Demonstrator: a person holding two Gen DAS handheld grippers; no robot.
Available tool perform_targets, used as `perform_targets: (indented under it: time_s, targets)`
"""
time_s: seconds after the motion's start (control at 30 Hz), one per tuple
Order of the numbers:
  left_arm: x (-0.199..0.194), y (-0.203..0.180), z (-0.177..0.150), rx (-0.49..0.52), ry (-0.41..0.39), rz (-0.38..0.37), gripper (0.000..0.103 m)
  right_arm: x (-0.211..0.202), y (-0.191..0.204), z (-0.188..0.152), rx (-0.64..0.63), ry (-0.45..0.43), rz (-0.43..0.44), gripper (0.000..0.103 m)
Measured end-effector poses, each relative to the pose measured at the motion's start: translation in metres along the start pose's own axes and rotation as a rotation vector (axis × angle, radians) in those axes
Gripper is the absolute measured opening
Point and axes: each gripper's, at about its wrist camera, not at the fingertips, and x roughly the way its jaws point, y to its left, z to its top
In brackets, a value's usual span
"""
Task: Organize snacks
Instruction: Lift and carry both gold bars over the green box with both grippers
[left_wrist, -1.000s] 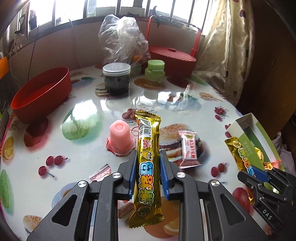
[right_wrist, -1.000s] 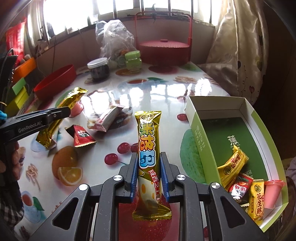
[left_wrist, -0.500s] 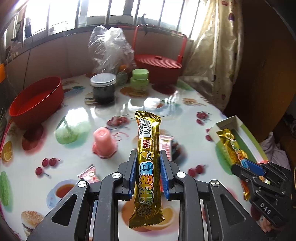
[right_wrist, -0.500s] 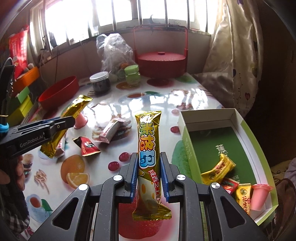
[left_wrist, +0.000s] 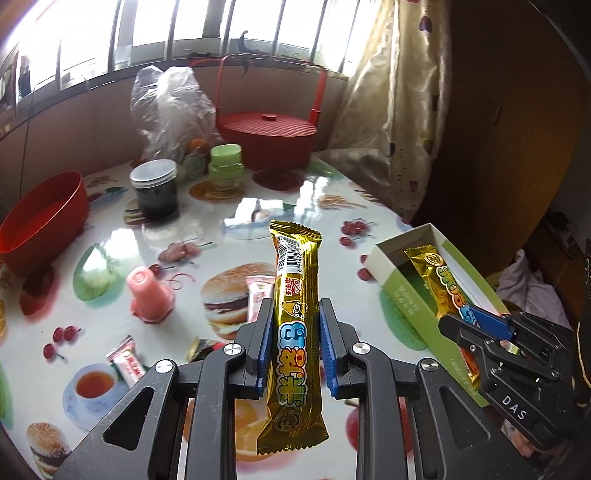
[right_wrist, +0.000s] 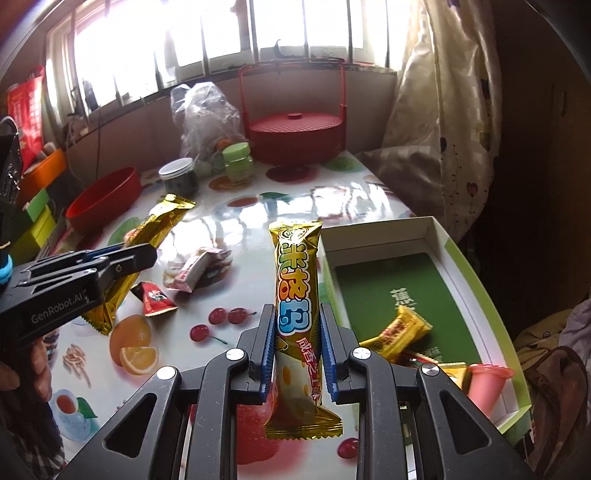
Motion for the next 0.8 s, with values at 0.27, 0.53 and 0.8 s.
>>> perform_targets:
  time_s: [0.27, 0.53, 0.8]
  targets:
    - [0.004, -0.021, 0.005, 0.022, 0.004, -0.041, 0.024, -0.007, -0.018, -0.003, 0.026, -0.002, -0.032, 0.021]
    - [0.013, -0.05, 0.01, 0.045, 0.021, -0.107, 0.024, -0.012, -0.041, -0.005, 0.056, 0.0, -0.07, 0.021]
    - [0.026, -0.078, 0.015, 0.069, 0.039, -0.175, 0.024, -0.014, -0.069, -0.009, 0.095, 0.01, -0.109, 0.021]
